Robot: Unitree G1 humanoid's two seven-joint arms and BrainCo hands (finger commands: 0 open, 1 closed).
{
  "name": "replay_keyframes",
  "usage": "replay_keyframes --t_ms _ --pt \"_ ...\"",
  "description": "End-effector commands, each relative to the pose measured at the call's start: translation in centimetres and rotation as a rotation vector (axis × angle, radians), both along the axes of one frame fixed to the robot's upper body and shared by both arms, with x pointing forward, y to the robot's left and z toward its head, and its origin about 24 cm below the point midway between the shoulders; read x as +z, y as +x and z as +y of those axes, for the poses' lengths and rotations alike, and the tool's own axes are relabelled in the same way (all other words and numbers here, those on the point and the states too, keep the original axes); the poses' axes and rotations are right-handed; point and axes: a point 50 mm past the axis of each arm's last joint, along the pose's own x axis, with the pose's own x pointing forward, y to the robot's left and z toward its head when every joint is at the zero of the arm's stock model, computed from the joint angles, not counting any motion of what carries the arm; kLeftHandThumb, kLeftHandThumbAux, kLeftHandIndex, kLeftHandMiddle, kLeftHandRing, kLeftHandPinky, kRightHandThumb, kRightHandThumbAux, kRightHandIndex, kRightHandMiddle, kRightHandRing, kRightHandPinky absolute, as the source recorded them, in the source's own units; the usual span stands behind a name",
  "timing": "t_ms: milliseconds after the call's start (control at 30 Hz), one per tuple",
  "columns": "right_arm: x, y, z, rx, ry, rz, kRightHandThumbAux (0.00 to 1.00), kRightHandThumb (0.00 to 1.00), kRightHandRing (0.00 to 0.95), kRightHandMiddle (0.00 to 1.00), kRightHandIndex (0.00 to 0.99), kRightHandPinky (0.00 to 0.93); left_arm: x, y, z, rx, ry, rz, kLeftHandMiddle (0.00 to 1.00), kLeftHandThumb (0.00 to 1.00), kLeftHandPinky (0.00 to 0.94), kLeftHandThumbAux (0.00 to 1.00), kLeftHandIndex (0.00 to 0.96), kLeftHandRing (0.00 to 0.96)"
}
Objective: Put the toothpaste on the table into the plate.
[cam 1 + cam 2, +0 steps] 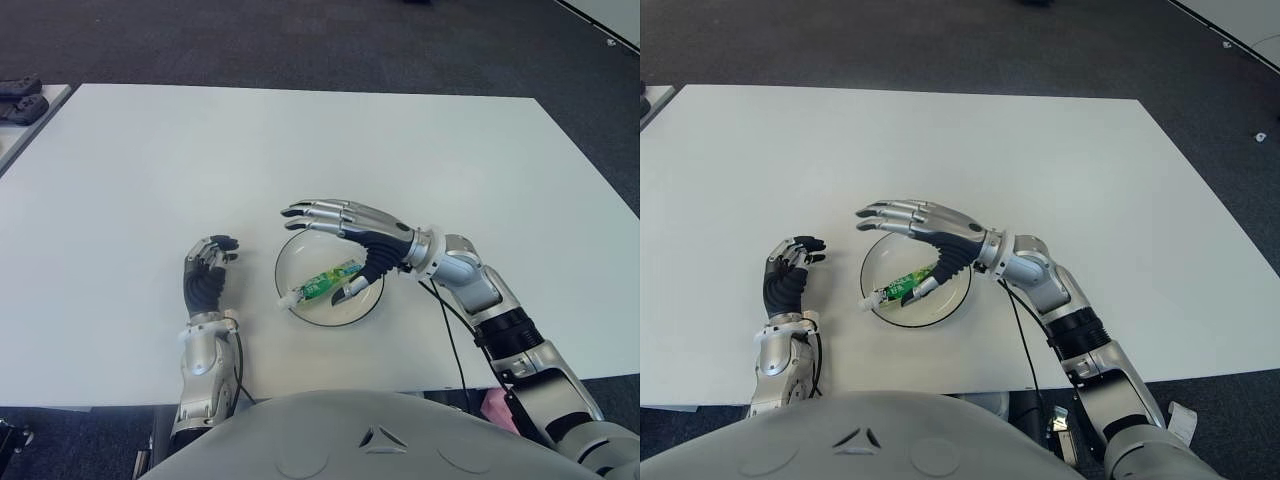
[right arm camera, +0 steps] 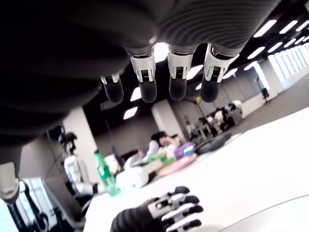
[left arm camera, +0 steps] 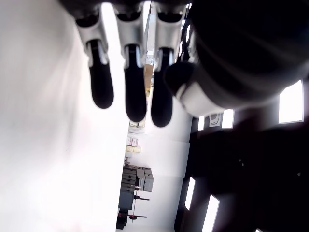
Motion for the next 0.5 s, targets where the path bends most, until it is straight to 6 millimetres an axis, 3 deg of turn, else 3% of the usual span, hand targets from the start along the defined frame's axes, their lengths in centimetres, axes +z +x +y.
replay_keyframes --t_ms 33,267,500 --pt "-0.62 -0.04 -0.46 -0.097 0.201 0.103 0.602 0.001 0.003 0.017 0.0 0.02 -1.3 -0.81 -0.66 0.007 -0.043 0.083 0.445 0.713 0.39 0.723 0.423 0.403" --pt "-1.26 -0.31 -0.95 -0.205 0.37 0.171 0.677 0.0 0.078 0.136 0.074 0.012 -1.28 -0.78 -0.63 0.003 -0.04 0.083 0.448 0.714 0.389 0.723 0.424 0.4" --pt "-1.27 -0.46 -1.33 -0.241 0.524 0.226 0.719 0.0 0.133 0.197 0.153 0.085 -1.27 -0.72 -0.57 -0.009 -0.028 0.082 0.45 0.712 0.397 0.723 0.424 0.405"
